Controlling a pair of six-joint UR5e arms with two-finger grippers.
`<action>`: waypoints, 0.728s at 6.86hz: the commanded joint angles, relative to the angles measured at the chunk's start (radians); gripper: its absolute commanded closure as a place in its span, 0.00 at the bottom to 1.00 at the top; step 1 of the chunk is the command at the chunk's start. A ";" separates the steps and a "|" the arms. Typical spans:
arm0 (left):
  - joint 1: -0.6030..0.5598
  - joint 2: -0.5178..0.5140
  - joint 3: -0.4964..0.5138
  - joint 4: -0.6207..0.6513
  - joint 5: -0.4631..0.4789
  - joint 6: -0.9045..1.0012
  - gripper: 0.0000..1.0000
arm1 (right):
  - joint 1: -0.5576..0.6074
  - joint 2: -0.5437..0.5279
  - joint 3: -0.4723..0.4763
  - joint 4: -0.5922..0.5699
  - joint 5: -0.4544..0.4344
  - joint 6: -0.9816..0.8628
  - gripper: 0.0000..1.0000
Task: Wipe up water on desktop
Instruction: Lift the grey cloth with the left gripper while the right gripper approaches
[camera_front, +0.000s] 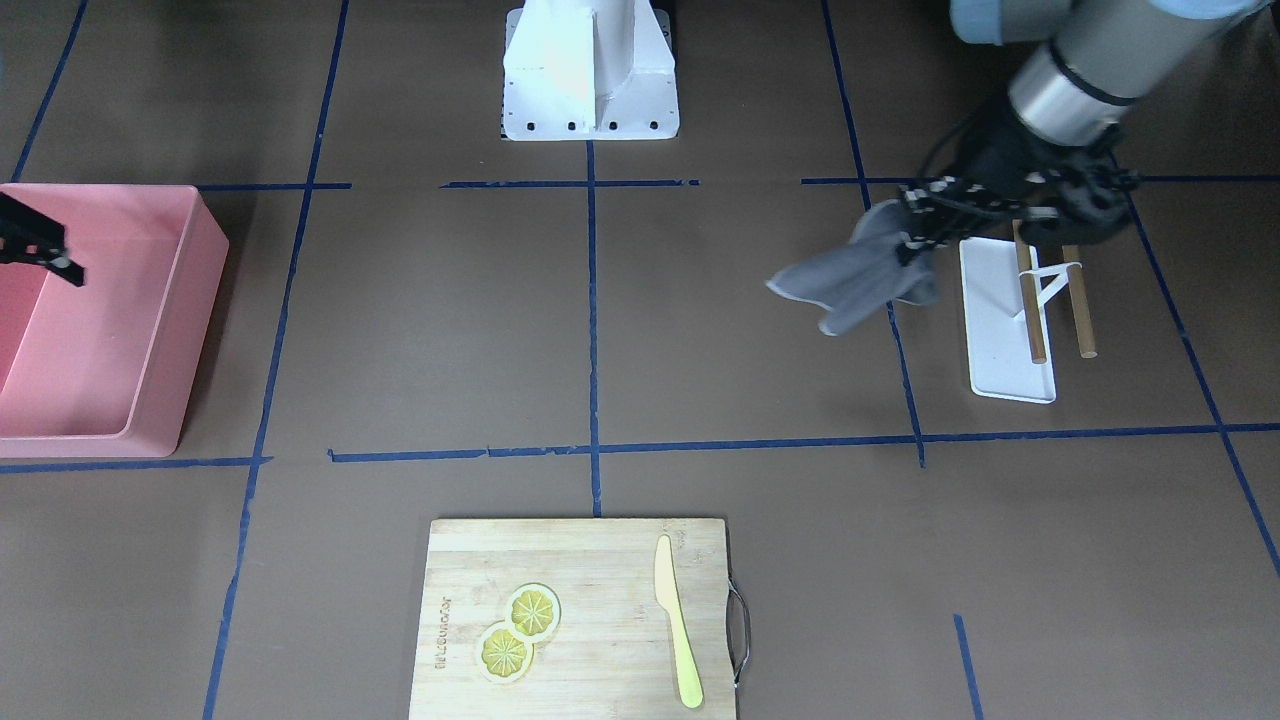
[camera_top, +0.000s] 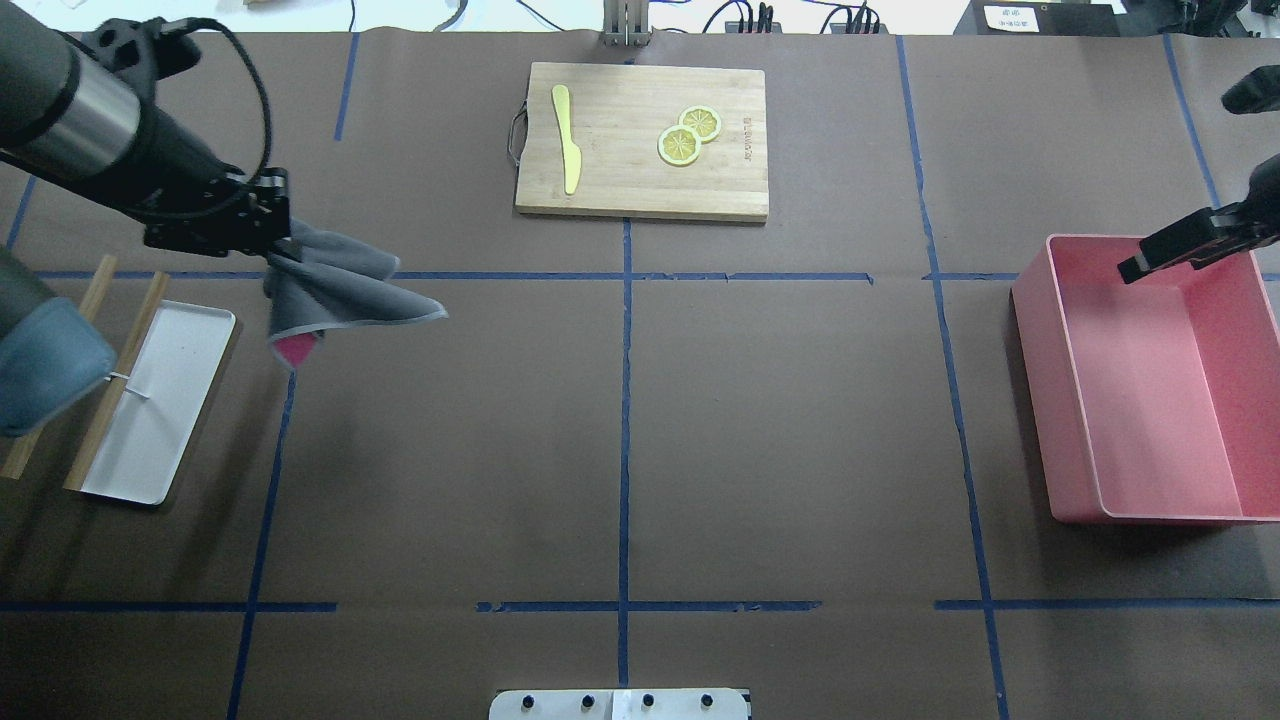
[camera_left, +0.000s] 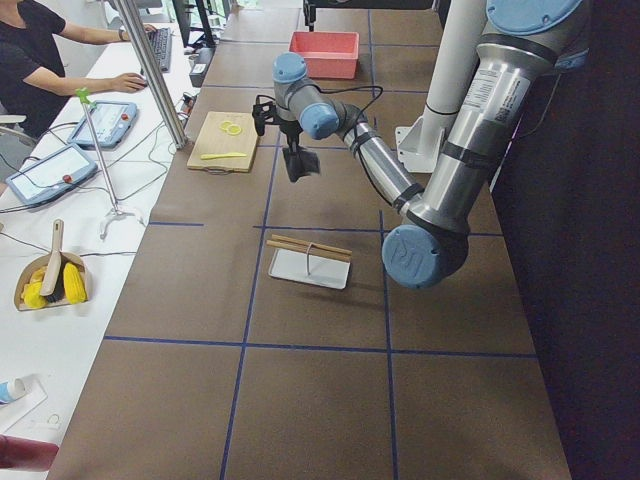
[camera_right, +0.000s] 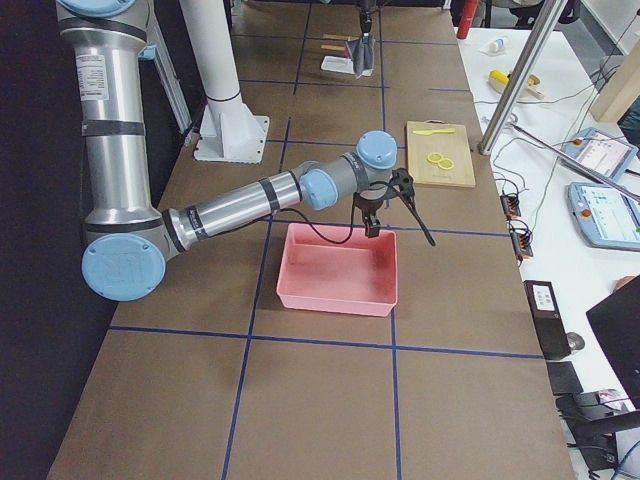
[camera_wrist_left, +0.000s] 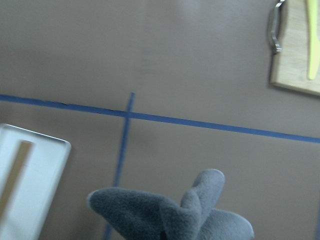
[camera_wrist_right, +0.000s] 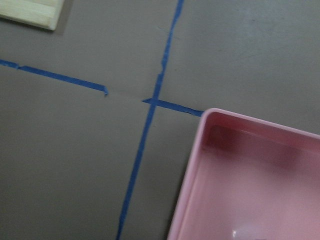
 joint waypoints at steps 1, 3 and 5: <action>0.109 -0.148 0.057 -0.003 0.058 -0.231 1.00 | -0.248 0.058 0.010 0.274 -0.238 0.387 0.00; 0.147 -0.277 0.180 -0.028 0.061 -0.378 1.00 | -0.414 0.226 0.010 0.279 -0.387 0.627 0.00; 0.184 -0.295 0.250 -0.160 0.107 -0.560 1.00 | -0.528 0.325 0.024 0.273 -0.578 0.704 0.00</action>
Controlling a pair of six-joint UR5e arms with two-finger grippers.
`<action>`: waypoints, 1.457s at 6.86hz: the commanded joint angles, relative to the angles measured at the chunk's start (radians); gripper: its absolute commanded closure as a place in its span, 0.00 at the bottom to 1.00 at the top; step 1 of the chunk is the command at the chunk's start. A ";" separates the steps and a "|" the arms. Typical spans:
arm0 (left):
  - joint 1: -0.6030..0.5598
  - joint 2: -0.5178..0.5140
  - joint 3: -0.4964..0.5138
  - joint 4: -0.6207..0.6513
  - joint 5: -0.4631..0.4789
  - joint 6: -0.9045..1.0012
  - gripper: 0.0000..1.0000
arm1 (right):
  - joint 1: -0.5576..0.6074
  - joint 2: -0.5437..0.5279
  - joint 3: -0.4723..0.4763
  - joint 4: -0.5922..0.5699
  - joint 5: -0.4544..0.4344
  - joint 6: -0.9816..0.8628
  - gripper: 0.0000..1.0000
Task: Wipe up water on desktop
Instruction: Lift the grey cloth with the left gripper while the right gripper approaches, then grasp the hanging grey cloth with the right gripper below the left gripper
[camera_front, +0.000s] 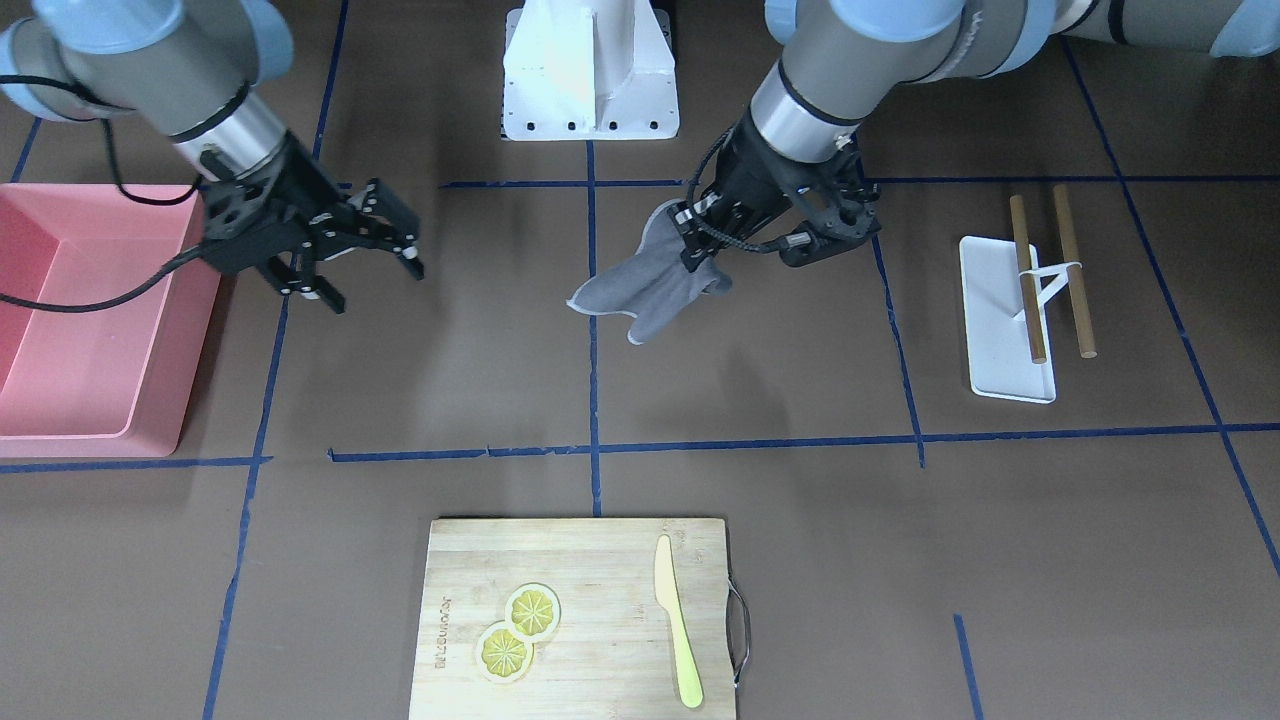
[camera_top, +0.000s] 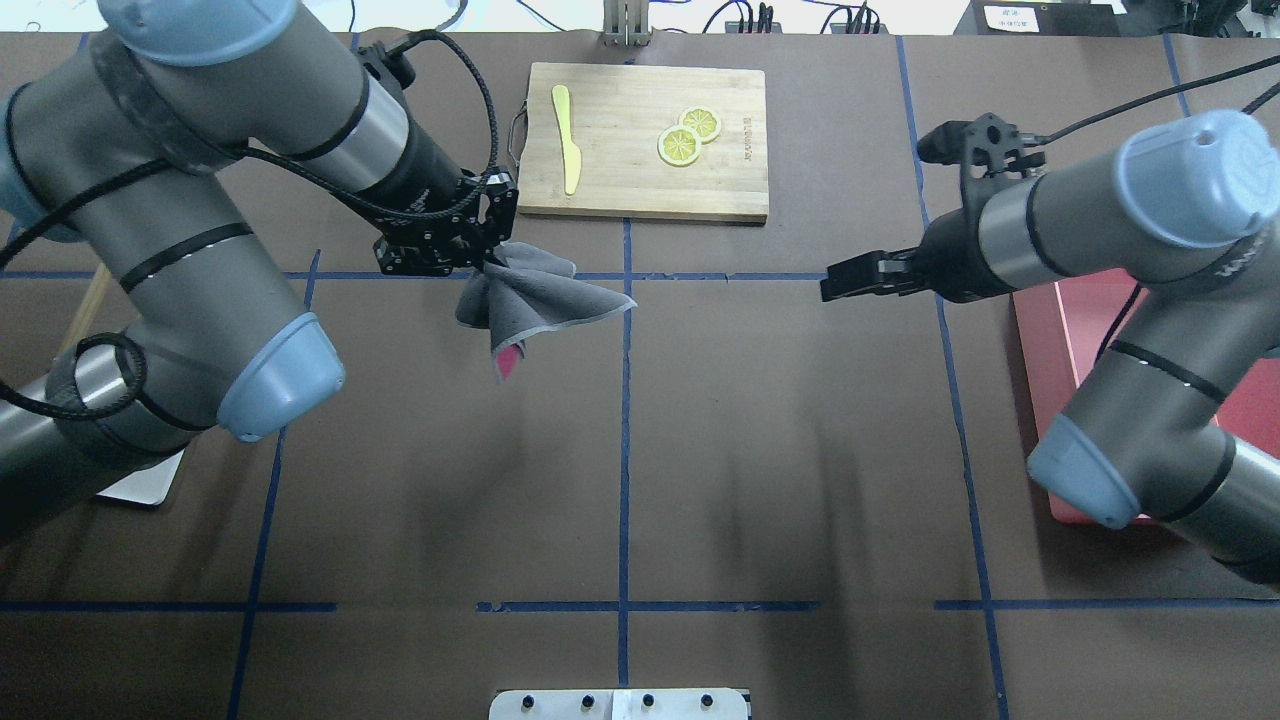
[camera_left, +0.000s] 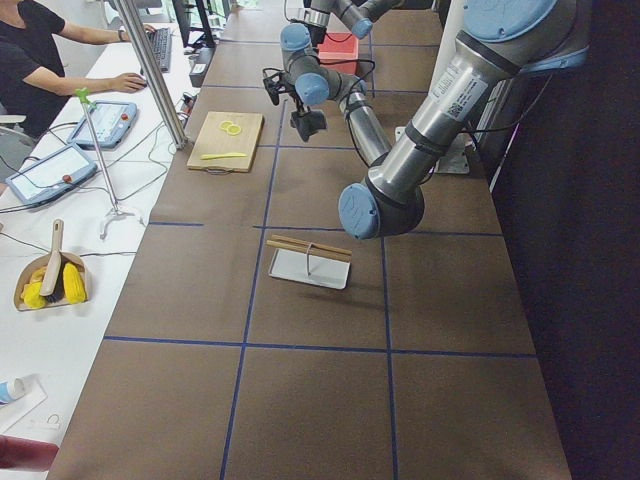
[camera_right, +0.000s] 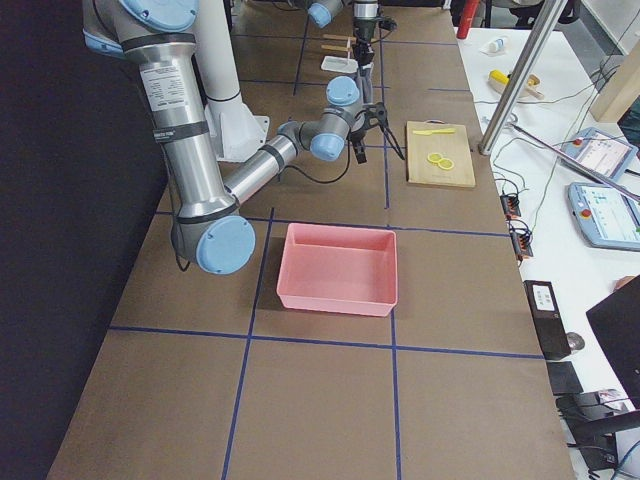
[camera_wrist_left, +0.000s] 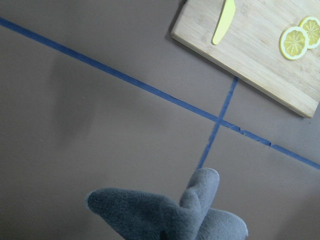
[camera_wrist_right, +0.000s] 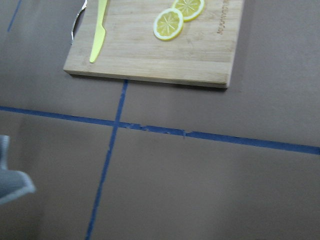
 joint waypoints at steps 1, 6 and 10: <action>0.019 -0.024 0.063 -0.093 0.019 -0.180 0.98 | -0.124 0.070 0.034 -0.002 -0.196 0.056 0.00; 0.039 -0.070 0.082 -0.096 0.019 -0.286 0.97 | -0.343 0.093 0.045 -0.005 -0.578 0.027 0.01; 0.069 -0.081 0.103 -0.105 0.028 -0.303 0.97 | -0.382 0.107 0.043 -0.006 -0.674 -0.127 0.01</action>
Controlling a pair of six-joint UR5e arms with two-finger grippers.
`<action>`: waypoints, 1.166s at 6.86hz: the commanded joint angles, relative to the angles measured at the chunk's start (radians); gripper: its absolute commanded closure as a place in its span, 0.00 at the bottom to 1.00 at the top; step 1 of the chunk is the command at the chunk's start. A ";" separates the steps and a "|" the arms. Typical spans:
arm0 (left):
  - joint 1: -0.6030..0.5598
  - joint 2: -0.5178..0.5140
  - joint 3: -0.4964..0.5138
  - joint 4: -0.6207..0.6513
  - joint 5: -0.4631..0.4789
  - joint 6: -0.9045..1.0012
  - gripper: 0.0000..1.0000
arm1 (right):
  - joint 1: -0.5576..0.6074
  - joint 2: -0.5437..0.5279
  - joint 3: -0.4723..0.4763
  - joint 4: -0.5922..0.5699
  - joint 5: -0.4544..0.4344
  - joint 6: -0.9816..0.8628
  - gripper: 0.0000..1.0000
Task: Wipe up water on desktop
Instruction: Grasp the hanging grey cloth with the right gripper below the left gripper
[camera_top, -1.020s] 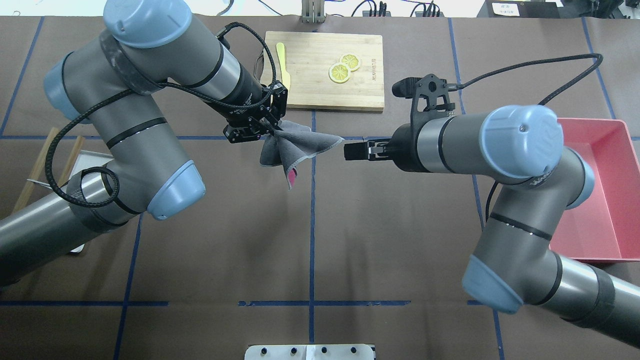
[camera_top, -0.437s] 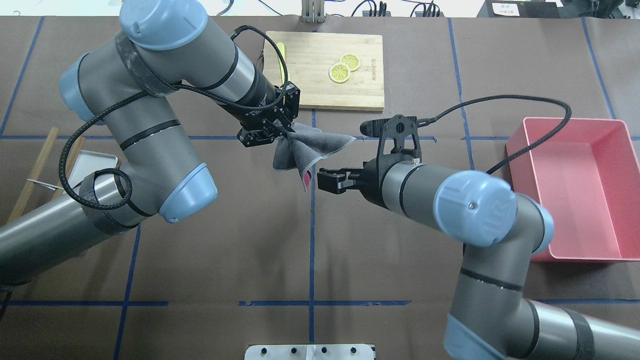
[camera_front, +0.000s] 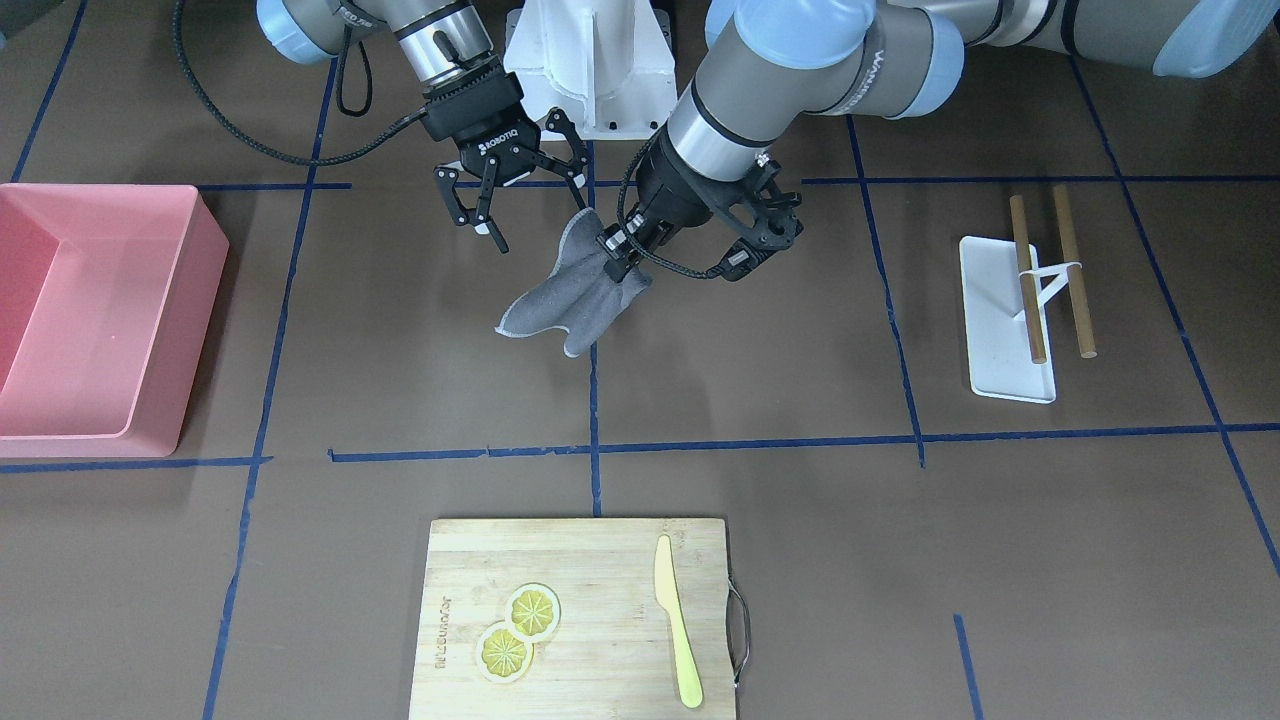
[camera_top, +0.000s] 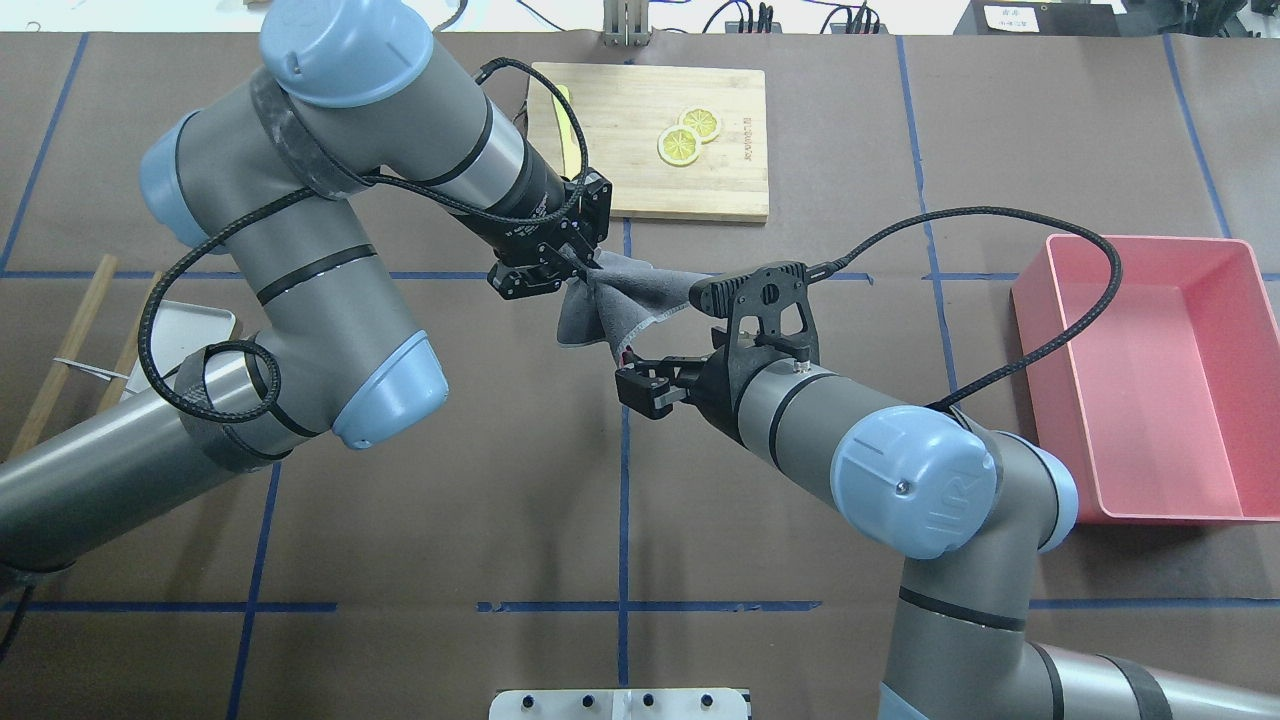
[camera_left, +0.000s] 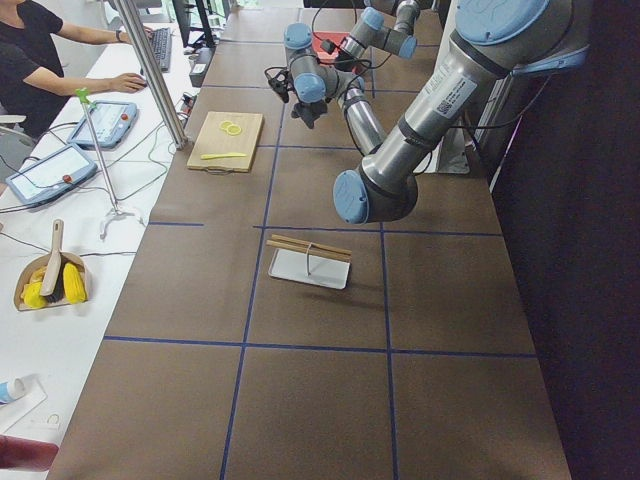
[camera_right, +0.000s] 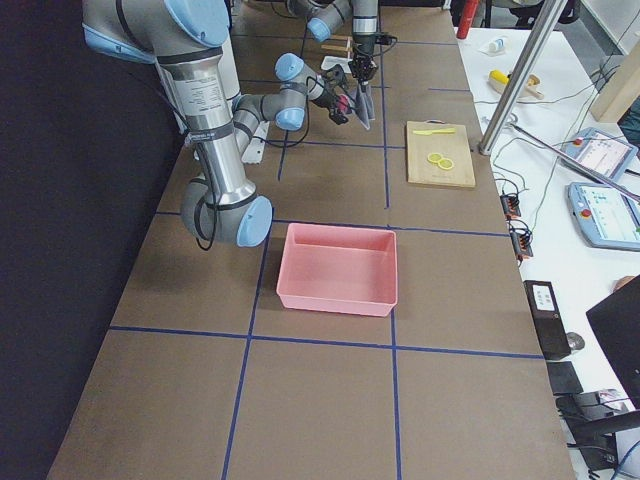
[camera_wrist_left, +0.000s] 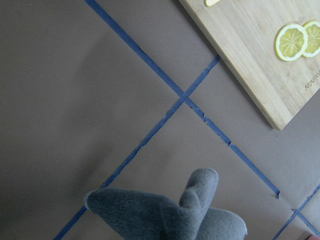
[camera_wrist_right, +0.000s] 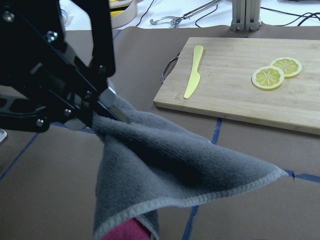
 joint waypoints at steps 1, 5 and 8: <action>0.031 -0.005 -0.001 0.001 0.019 -0.002 0.97 | -0.005 0.006 -0.006 0.001 -0.015 -0.081 0.01; 0.048 -0.025 -0.001 -0.019 0.026 -0.045 0.97 | -0.034 0.007 -0.011 -0.001 -0.068 -0.126 0.13; 0.049 -0.026 -0.001 -0.019 0.026 -0.045 0.96 | -0.040 0.006 -0.004 -0.019 -0.087 -0.126 0.69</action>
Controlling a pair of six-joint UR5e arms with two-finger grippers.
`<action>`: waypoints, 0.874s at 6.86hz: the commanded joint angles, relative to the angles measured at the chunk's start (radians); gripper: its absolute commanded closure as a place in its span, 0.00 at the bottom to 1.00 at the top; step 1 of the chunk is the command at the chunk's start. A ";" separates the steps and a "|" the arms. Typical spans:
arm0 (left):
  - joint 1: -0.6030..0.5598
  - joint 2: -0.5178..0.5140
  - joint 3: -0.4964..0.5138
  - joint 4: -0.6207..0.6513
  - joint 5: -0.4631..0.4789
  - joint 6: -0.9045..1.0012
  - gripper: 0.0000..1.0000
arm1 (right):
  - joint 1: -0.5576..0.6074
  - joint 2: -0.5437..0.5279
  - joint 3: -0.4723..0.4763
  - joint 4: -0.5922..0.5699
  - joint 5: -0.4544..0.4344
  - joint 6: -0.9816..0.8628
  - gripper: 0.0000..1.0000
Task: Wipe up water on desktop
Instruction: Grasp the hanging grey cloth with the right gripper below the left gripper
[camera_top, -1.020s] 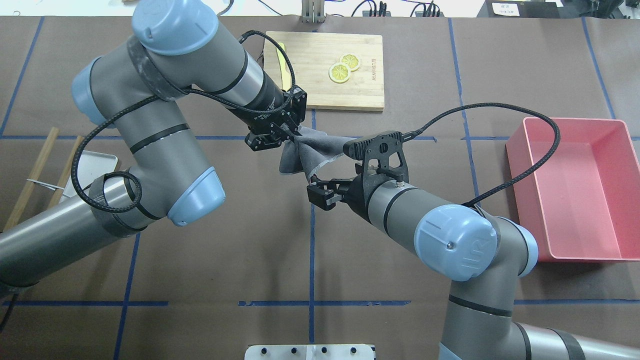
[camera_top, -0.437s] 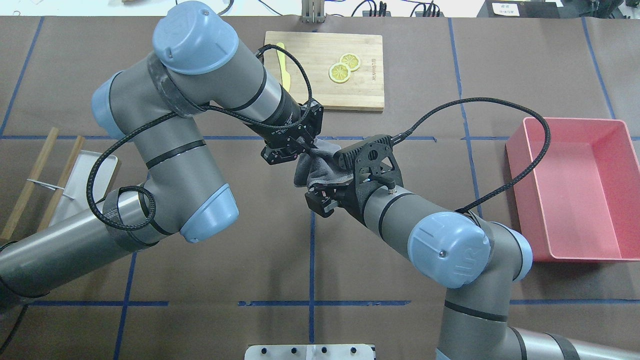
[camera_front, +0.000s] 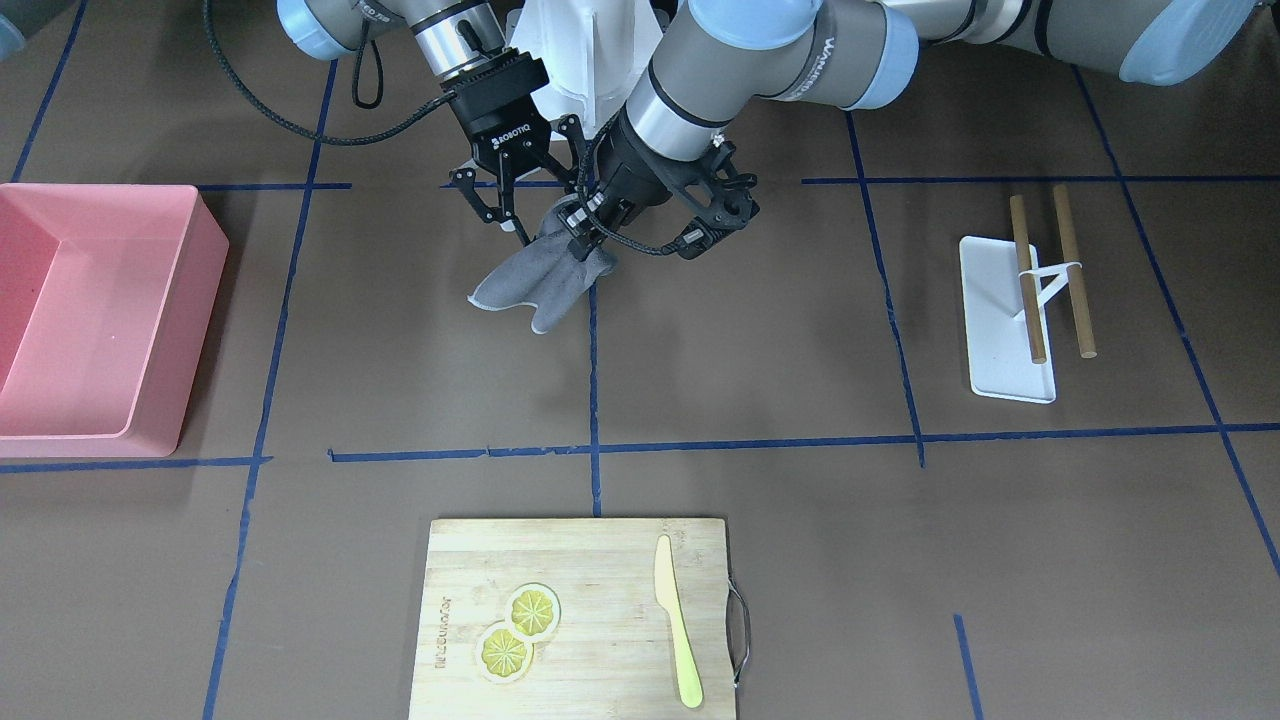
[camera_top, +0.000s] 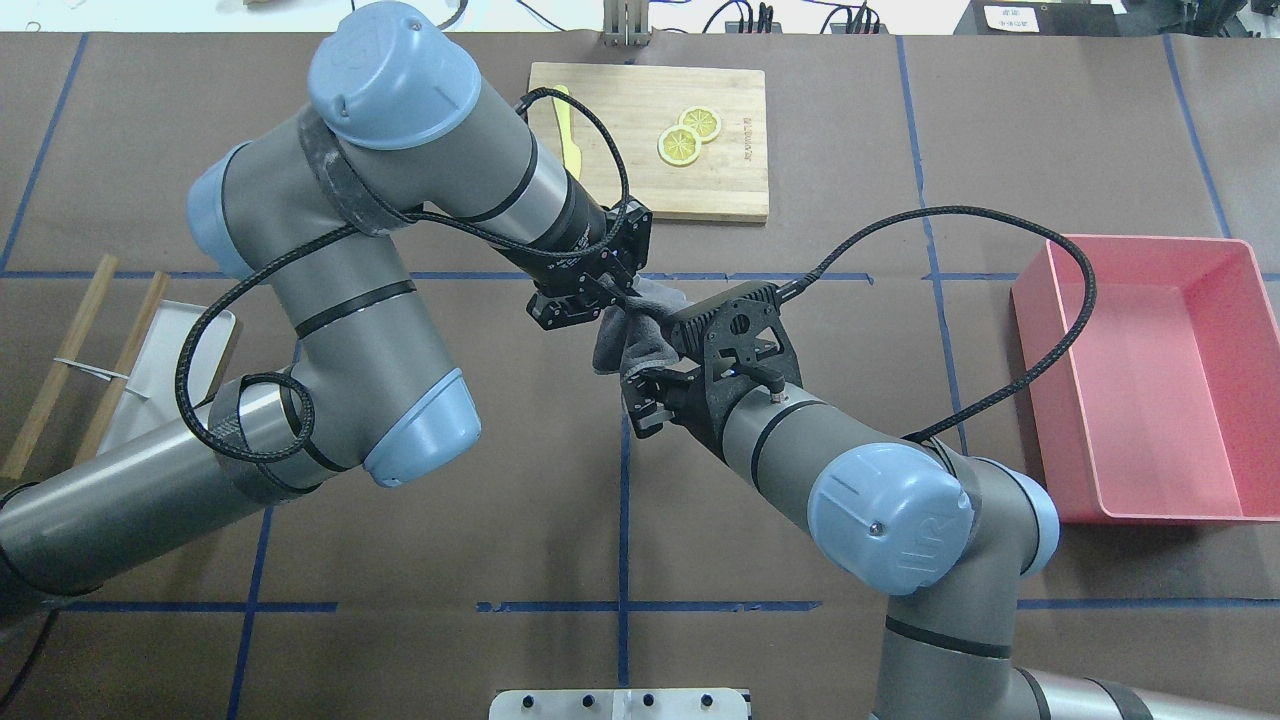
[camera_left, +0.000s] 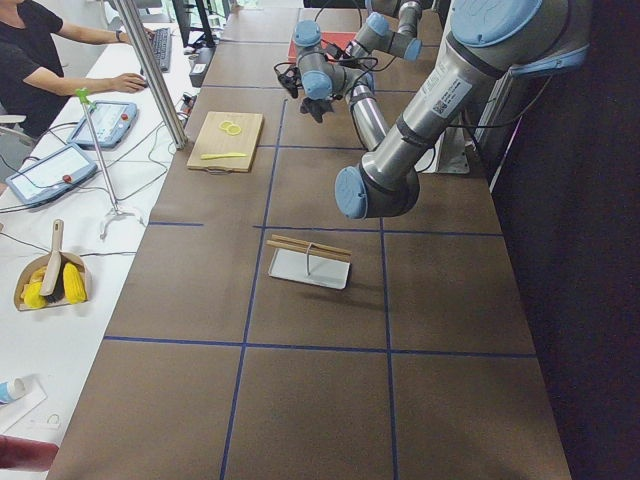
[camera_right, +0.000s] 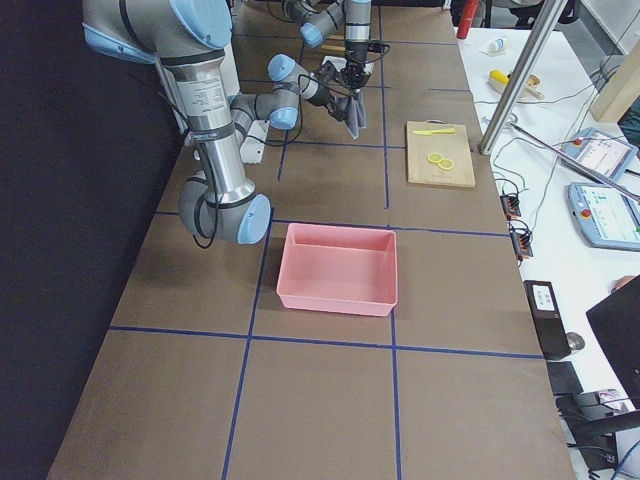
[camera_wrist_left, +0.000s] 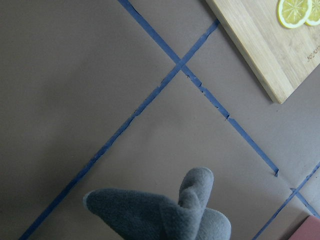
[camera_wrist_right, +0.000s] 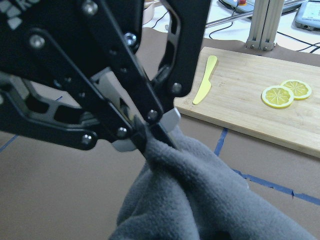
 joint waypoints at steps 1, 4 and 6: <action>0.006 0.000 -0.003 0.000 0.000 0.001 0.94 | -0.003 0.003 0.006 -0.047 -0.053 0.000 0.82; 0.013 0.004 -0.009 -0.003 0.000 0.007 0.67 | -0.041 0.003 0.008 -0.090 -0.131 0.000 1.00; 0.018 0.006 -0.009 -0.020 0.020 0.013 0.25 | -0.042 0.001 0.008 -0.090 -0.133 0.000 1.00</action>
